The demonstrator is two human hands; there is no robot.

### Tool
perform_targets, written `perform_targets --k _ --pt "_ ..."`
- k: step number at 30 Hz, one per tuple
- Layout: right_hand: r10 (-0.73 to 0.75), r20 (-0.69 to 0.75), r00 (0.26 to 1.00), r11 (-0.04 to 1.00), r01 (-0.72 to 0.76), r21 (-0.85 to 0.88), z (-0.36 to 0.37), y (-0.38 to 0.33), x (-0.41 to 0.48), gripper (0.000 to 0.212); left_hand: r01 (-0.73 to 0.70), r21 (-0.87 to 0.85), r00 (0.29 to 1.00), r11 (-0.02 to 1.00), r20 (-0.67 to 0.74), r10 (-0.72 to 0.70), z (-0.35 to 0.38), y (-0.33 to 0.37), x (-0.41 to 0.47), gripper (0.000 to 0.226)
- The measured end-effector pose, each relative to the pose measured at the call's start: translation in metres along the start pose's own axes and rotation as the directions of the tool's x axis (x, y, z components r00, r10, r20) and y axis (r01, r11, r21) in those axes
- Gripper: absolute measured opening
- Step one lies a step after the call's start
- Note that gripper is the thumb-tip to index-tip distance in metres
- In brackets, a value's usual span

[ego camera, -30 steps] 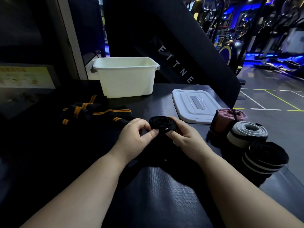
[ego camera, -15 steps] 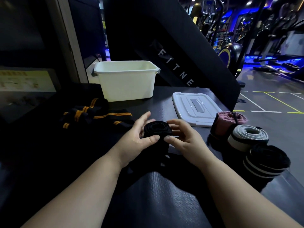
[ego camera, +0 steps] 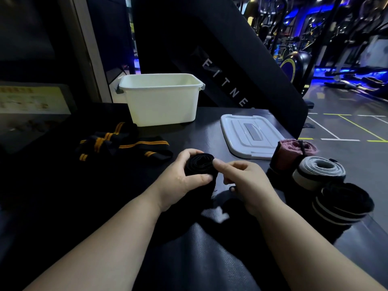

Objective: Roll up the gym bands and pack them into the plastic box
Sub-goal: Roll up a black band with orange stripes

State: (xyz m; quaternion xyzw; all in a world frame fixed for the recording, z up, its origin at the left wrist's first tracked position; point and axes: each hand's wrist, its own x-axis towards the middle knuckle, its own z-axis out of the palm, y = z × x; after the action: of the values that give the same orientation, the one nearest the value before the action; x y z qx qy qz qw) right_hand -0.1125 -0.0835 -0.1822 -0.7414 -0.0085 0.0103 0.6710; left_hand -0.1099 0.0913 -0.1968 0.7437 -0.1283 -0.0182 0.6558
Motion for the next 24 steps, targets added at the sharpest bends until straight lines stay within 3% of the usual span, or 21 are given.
perform_targets --k 7,13,20,24 --pt "0.206 0.12 0.971 0.927 -0.233 0.293 0.0048 -0.0037 -0.003 0.024 0.048 -0.069 0.999 0.996 0.02 -0.047 0.0011 -0.0012 0.0019 0.067" --pt "0.299 0.23 0.926 0.788 -0.375 0.488 0.006 -0.0025 0.0007 0.023 0.118 -0.265 0.99 0.957 0.101 -0.094 -0.0013 0.0047 0.0017 0.045" --pt "0.283 0.305 0.91 0.846 -0.386 0.369 -0.001 0.0017 0.0033 0.014 0.135 -0.349 0.986 0.928 0.137 -0.092 -0.0051 0.0047 0.0005 0.047" --pt "0.246 0.301 0.921 0.88 -0.343 0.329 -0.0011 0.0038 0.0016 0.013 0.127 -0.286 0.987 0.95 0.132 -0.092 -0.0059 0.0012 -0.0006 0.047"
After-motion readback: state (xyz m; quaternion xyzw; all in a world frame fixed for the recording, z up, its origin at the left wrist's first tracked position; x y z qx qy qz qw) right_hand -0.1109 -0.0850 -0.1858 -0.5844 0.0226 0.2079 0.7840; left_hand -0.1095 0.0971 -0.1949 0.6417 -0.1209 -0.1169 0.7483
